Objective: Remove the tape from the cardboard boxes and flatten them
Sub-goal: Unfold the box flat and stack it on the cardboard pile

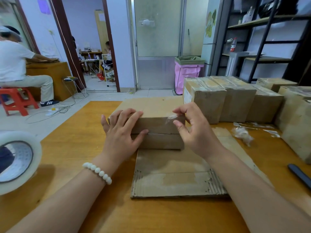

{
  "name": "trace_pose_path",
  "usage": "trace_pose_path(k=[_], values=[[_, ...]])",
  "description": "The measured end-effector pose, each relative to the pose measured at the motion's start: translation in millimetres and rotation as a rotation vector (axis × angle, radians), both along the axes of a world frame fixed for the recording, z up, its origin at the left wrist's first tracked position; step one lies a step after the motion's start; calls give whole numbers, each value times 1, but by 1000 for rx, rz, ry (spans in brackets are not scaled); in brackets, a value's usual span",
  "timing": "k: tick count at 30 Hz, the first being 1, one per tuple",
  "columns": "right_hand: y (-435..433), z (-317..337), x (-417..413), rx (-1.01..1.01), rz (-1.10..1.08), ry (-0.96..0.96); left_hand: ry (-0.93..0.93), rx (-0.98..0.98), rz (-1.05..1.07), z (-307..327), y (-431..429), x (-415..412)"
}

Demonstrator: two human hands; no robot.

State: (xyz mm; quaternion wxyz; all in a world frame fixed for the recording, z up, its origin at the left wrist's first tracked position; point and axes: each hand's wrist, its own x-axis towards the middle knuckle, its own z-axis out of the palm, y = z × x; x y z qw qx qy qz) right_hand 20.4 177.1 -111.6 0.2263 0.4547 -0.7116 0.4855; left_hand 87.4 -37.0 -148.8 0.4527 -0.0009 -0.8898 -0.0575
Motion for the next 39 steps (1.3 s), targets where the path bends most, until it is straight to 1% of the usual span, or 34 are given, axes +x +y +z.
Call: trace_pose_path(k=[3,6,10,12,14,15,16,17,18,19,20,21,22,23,24,25,26,28,29,31,33,35,37,39], values=[[-8,-7,-5,25,-187,259,-18,4,22,0,2,-2],[-16,-10,-6,25,-331,415,-32,-10,45,-1,4,-4],[-17,-11,-1,38,-427,430,-28,-40,70,-2,6,-5],[-16,-12,1,58,-418,450,-25,-29,81,-2,6,-5],[-14,-10,3,115,-345,457,-19,-11,98,-2,4,-5],[-13,-9,5,198,-302,409,-17,-5,107,-2,4,-5],[-13,-7,7,324,-276,304,-16,-6,113,-2,3,-6],[-12,-6,8,453,-257,166,-15,-13,117,-2,3,-7],[-11,-6,9,490,-225,17,-15,-21,117,-2,3,-8],[-10,-5,11,405,-177,-136,-13,-26,117,-3,3,-9],[-9,-3,11,226,-136,-271,-10,-24,114,-4,2,-9],[-9,-1,11,37,-131,-374,-4,-18,111,-4,1,-9],[-9,0,9,-103,-158,-456,3,-12,109,-5,-1,-9],[-9,1,7,-195,-186,-542,9,-6,107,-5,-2,-10],[-9,-1,2,-240,-212,-639,11,-1,104,-6,-3,-10],[-8,-3,-1,-229,-239,-750,9,5,98,-7,-4,-10],[-5,-5,-6,-175,-259,-864,5,12,91,-7,-4,-11],[-1,-4,-12,-62,-232,-1043,5,19,81,-8,-5,-12],[0,-4,-14,-32,-192,-1083,9,21,75,-8,-5,-12],[2,-2,-15,-40,-72,-1120,27,26,61,-8,-6,-12],[4,-3,-14,-64,-17,-1096,42,29,48,-7,-6,-11],[3,-6,-15,-75,-65,-1009,42,22,38,-7,-6,-11],[0,-10,-15,-93,-138,-822,38,16,35,-7,-6,-11],[-3,-13,-15,-47,-192,-549,38,37,32,-7,-6,-11]])
